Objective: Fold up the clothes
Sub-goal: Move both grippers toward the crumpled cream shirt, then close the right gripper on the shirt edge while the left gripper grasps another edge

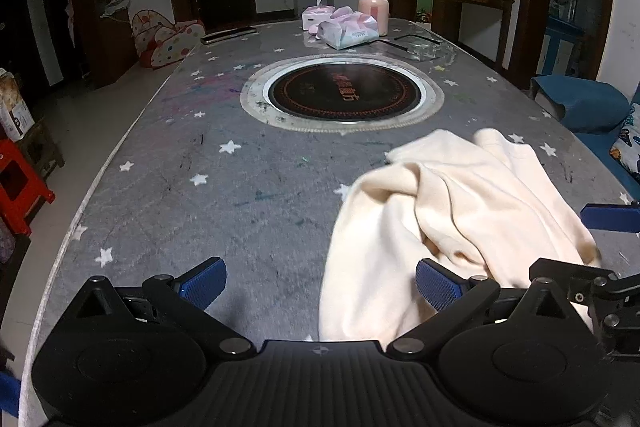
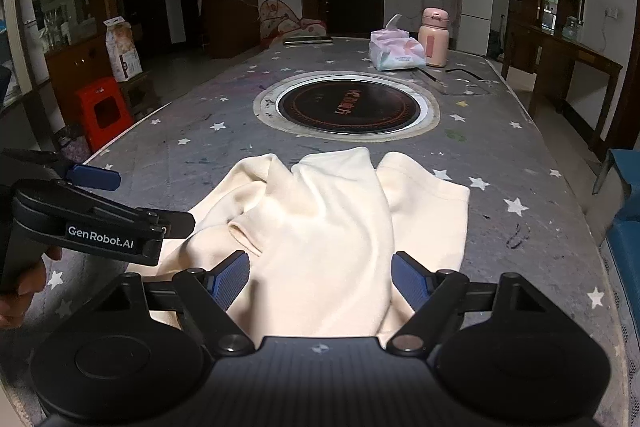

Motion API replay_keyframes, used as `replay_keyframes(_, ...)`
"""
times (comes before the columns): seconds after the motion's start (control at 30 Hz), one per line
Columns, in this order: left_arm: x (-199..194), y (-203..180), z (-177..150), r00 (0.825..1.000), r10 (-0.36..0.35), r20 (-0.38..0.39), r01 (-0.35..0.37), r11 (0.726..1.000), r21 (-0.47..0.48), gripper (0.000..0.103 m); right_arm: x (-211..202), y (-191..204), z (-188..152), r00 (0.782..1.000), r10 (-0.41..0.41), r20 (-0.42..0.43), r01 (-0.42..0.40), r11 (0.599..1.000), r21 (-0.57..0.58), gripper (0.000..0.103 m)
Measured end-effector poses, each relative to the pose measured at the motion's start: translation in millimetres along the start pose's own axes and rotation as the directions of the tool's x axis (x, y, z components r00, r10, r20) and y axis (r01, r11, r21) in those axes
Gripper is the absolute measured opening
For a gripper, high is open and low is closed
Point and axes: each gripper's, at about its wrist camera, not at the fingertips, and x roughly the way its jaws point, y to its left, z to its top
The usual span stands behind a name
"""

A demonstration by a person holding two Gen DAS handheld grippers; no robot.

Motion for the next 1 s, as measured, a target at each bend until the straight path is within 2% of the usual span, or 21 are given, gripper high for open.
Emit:
replay_keyframes(0.27,22,9,23,1.0,-0.024,-0.004,0.024,1.0,-0.013,0.082,23,-18,24,1.0,0.018,-0.002,-0.018,1.0,0.022,0.062)
replay_keyframes(0.53,48,-5,39,0.994,-0.105,0.003,0.105,0.992,0.073,0.081,59,-32,43,0.998,0.045,-0.038,-0.043,0.998,0.039,0.049)
replay_keyframes(0.67,62,-11,44,0.986,-0.164,0.006,0.163,0.982,0.095,0.08,75,-37,44,0.997,0.044,-0.07,-0.041,0.998,0.045,0.043)
replay_keyframes(0.73,66,-12,45,0.979,-0.202,-0.003,0.201,0.975,0.099,0.072,80,-40,43,0.995,0.059,-0.086,-0.054,0.997,0.055,0.036)
replay_keyframes(0.8,70,-12,44,0.97,-0.244,-0.013,0.245,0.965,0.098,0.052,81,-44,41,0.992,0.082,-0.092,-0.076,0.995,0.069,0.027)
replay_keyframes(0.87,72,-11,42,0.959,-0.283,-0.019,0.284,0.955,0.082,0.038,77,-45,39,0.992,0.101,-0.081,-0.095,0.993,0.075,0.016)
replay_keyframes(0.9,72,-10,41,0.954,-0.3,-0.019,0.3,0.951,0.071,0.035,74,-46,38,0.991,0.107,-0.075,-0.102,0.992,0.076,0.013)
replay_keyframes(0.97,70,-8,39,0.947,-0.322,-0.012,0.322,0.945,0.056,0.018,66,-46,36,0.993,0.106,-0.053,-0.102,0.992,0.072,0.007)
replay_keyframes(1.0,67,-8,37,0.945,-0.327,-0.006,0.326,0.944,0.055,0.015,61,-46,35,0.994,0.099,-0.04,-0.096,0.993,0.073,0.004)
